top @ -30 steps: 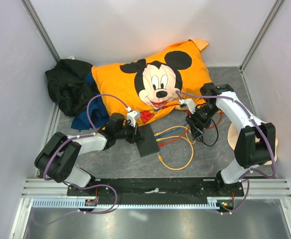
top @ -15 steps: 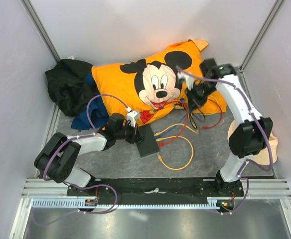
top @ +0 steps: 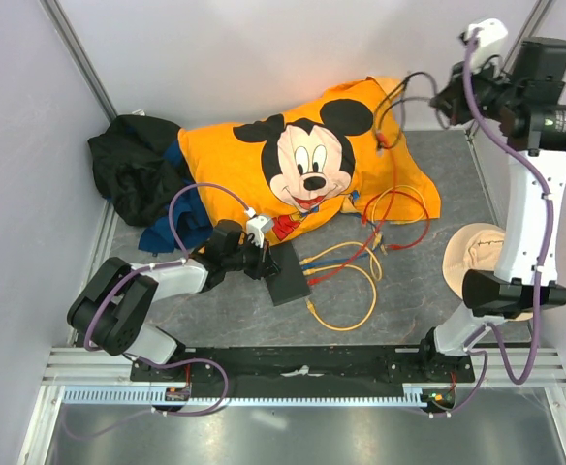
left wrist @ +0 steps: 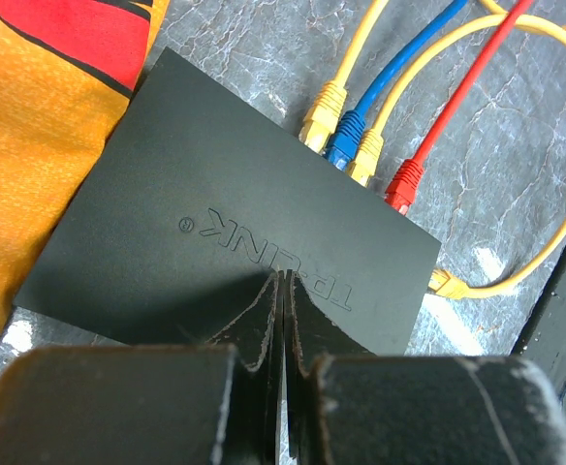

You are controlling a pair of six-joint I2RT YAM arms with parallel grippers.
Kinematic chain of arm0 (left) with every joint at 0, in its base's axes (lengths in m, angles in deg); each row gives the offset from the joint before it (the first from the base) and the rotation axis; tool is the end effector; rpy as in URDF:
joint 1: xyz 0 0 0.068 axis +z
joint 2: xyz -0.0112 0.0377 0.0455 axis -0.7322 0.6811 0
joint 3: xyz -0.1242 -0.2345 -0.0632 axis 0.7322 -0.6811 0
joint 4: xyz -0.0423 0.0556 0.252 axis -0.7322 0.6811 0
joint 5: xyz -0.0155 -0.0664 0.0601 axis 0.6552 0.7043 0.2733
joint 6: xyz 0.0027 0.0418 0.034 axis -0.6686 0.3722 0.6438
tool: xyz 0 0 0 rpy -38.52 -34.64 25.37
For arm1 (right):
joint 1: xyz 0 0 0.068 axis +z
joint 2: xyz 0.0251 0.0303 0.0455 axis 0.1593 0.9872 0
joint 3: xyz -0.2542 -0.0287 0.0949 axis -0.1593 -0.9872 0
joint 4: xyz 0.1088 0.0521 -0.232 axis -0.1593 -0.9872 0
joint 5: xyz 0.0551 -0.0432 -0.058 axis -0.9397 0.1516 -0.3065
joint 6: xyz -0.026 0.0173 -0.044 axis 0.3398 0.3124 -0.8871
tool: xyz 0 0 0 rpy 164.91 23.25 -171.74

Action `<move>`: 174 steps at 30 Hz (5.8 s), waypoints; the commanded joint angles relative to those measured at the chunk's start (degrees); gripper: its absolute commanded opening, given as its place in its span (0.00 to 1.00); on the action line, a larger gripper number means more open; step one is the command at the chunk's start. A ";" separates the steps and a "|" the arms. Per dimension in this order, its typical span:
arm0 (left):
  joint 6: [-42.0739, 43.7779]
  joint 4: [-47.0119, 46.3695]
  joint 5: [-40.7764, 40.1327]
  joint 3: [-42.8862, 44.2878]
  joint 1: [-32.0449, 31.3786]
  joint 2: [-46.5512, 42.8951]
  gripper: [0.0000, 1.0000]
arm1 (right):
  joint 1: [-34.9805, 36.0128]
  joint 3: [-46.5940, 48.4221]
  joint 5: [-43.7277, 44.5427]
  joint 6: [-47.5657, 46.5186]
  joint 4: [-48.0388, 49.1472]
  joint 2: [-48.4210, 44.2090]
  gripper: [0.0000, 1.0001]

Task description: Pull the plug from the switch port

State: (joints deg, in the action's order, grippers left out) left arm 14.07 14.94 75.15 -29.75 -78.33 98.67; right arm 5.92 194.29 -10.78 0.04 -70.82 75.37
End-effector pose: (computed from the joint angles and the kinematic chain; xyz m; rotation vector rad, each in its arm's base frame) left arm 0.2224 -0.1540 0.1461 0.6338 2.2199 -0.9386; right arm 0.3004 0.0019 0.5324 -0.5822 1.8471 0.3194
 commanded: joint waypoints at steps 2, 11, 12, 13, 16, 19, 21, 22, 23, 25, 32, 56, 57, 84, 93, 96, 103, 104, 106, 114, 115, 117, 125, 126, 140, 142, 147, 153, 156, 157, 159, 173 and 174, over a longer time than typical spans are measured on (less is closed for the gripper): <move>1.81 5.96 -2.46 -0.84 -0.20 2.55 0.02 | -6.24 -7.81 7.75 5.00 16.45 -5.56 0.00; 1.90 5.87 -2.37 -0.84 -0.20 2.81 0.02 | -11.69 -17.39 20.53 1.83 22.01 -4.86 0.00; 1.90 5.96 -2.46 -0.93 -0.20 2.55 0.02 | -12.48 -18.36 19.21 1.83 21.83 -5.30 0.00; 1.90 5.96 -2.46 -0.84 -0.20 2.46 0.02 | -12.57 -21.15 16.33 0.96 21.57 -5.56 0.00; 1.81 5.79 -2.55 -1.10 -0.29 2.37 0.02 | -12.57 -29.40 13.41 1.91 20.60 -7.93 0.00; 1.81 5.70 -2.55 -1.19 -0.20 2.28 0.02 | -12.57 -38.63 13.40 4.02 19.99 -9.34 0.00; 1.81 5.70 -2.55 -1.10 -0.20 2.28 0.02 | -12.57 -42.96 12.79 4.29 19.98 -9.78 0.00; 1.81 5.61 -2.55 -1.02 -0.20 2.28 0.02 | -12.57 -46.81 12.52 4.12 20.16 -9.78 0.00; 1.81 5.61 -2.63 -1.02 -0.29 2.20 0.02 | -12.57 -48.50 12.26 4.12 20.33 -9.61 0.00; 1.98 5.70 -2.64 -1.10 -0.20 2.11 0.02 | -12.57 -51.75 11.55 3.85 19.90 -8.38 0.00; 1.90 5.61 -2.72 -1.10 -0.20 2.20 0.02 | -12.31 -53.88 5.67 4.02 17.88 -1.97 0.66; 1.72 5.52 -2.63 -1.02 -0.20 2.72 0.02 | 20.46 -48.97 -23.35 8.79 25.62 9.26 0.91; 1.72 5.52 -2.81 -1.10 -0.20 2.46 0.02 | 20.73 -46.08 -22.64 7.73 24.65 10.94 0.90; -2.06 9.92 -2.99 4.96 3.76 3.68 0.02 | 28.57 -52.48 -16.48 -1.51 15.76 21.23 0.86; 0.14 12.11 -1.15 5.49 3.67 5.36 0.02 | 26.18 -41.05 -18.68 -0.28 14.97 32.31 0.80; 0.05 12.11 -0.61 4.17 3.58 5.27 0.02 | 27.50 -41.31 -19.73 -1.24 13.75 33.98 0.77; -0.83 11.59 -1.67 2.85 3.58 5.10 0.02 | 29.61 -41.22 -19.13 -7.91 4.87 38.73 0.64; -0.74 11.59 -1.67 2.76 3.58 5.27 0.02 | 29.70 -40.87 -18.60 -8.53 3.91 38.99 0.64; -0.83 11.50 -1.76 2.85 3.58 5.62 0.02 | 29.61 -40.43 -17.55 -9.94 3.03 39.78 0.63; -0.91 11.41 -1.93 2.85 3.58 5.80 0.02 | 29.61 -37.09 -17.01 -9.16 2.23 43.56 0.56; -0.91 11.41 -1.85 2.85 3.58 5.80 0.02 | 29.61 -36.74 -17.10 -9.15 2.40 44.18 0.56; -0.91 11.41 -1.85 2.94 3.58 5.89 0.02 | 29.61 -35.77 -17.10 -9.07 2.49 44.79 0.54; -0.91 11.59 -2.02 3.11 3.58 6.50 0.02 | 29.88 -34.01 -14.99 -9.86 2.67 47.35 0.50; -0.91 11.59 -2.02 3.11 3.49 6.33 0.02 | 29.79 -34.01 -14.73 -9.94 2.67 47.35 0.49; -1.00 11.59 -2.28 3.38 3.49 6.94 0.02 | 32.34 -35.24 -11.39 -8.98 6.53 46.55 0.49; -1.00 11.59 -2.28 3.38 3.49 6.94 0.02 | 32.43 -35.33 -11.12 -8.02 7.67 46.82 0.48; -1.00 11.76 -2.37 3.38 3.49 6.94 0.02 | 32.60 -35.24 -10.33 -6.78 9.17 47.52 0.44; -1.09 11.76 -2.46 3.55 3.49 6.94 0.02 | 32.69 -34.98 -10.24 -6.26 9.35 48.48 0.41; -1.09 11.76 -2.46 3.47 3.49 7.12 0.02 | 32.69 -34.37 -10.51 -5.46 9.44 49.28 0.39; -1.09 11.76 -2.46 3.47 3.41 7.12 0.02 | 32.69 -33.93 -10.86 -5.11 9.44 49.37 0.36; -1.09 11.76 -2.46 3.55 3.49 7.03 0.02 | 32.60 -33.75 -11.21 -4.76 9.52 49.81 0.33; -1.00 11.59 -2.81 3.47 3.06 7.56 0.02 | 32.86 -33.84 -7.96 -5.11 7.77 49.89 0.02; -1.00 11.59 -2.99 3.55 2.97 7.64 0.02 | 32.78 -33.49 -7.26 -5.89 7.24 49.98 0.02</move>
State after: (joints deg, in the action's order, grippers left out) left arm 12.34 18.79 76.79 -24.48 -74.79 103.08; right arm 36.32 161.88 -36.02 -1.49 -72.79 119.13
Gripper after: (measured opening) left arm 0.024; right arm 0.135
